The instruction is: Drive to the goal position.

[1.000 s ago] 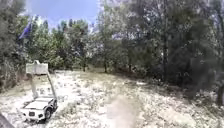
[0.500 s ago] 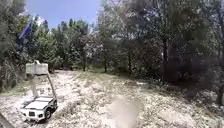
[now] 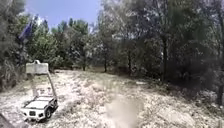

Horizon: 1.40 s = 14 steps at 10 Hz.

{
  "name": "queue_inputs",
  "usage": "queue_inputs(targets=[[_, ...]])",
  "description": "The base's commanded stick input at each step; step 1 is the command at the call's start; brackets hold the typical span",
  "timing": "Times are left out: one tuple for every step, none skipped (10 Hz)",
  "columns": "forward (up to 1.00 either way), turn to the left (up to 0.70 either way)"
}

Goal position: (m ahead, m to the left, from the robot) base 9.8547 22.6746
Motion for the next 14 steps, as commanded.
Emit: queue_inputs(targets=[[0.0, 0.0], [0.0, 0.0], [0.0, 0.0], [0.0, 0.0], [0.0, 0.0], [0.0, 0.0], [0.0, 0.0], [0.0, 0.0], [0.13, 0.0], [0.5, 0.0], [0.5, 0.0], [0.5, 0.0], [0.5, 0.0], [0.5, 0.0]])
